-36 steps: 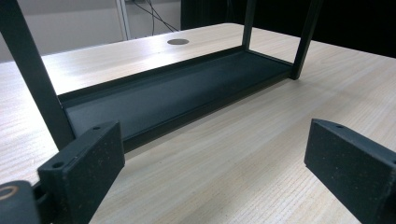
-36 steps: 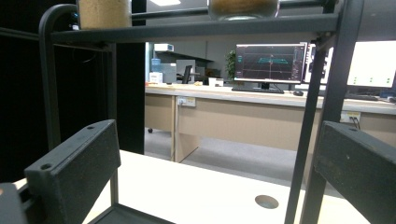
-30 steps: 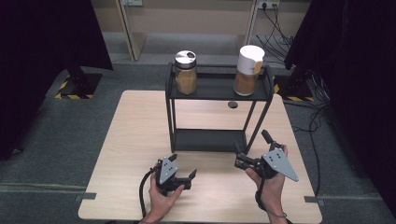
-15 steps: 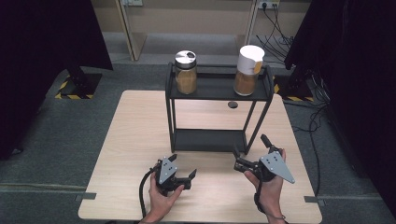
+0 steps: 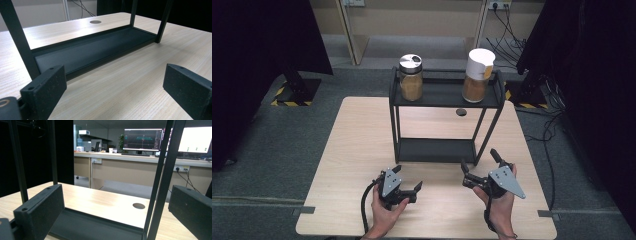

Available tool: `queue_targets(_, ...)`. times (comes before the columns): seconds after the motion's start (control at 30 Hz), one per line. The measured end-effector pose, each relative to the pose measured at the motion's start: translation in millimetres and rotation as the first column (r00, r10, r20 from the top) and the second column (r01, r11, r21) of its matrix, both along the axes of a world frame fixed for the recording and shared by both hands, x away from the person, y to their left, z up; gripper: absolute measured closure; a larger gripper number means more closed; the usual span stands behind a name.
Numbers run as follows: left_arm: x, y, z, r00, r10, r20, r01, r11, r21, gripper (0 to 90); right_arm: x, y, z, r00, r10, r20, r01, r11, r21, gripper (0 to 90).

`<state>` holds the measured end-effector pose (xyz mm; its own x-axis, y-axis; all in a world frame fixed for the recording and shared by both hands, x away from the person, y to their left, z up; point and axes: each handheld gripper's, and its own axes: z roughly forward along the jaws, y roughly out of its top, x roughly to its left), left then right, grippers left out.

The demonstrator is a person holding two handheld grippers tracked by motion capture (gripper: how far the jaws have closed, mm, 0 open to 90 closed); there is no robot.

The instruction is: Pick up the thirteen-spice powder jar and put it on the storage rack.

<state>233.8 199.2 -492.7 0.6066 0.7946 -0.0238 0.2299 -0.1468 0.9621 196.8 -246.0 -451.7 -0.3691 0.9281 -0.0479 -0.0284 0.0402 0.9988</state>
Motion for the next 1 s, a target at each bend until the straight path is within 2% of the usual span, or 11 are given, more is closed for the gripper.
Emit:
queue_targets(0.33,0.0,0.3,-0.2,1.0,0.0,0.0,0.0,1.0,-0.002,4.1,2.0,0.9,-11.2,0.9987,0.03,-0.041,-0.03,0.999,-0.016,0.4)
queue_targets(1.0,0.5,0.4,0.0,1.0,0.001,-0.004,-0.001,1.0,-0.004,4.1,0.8,-0.5,-35.3,0.9892,0.025,-0.144,-0.028,0.999,-0.021,0.5)
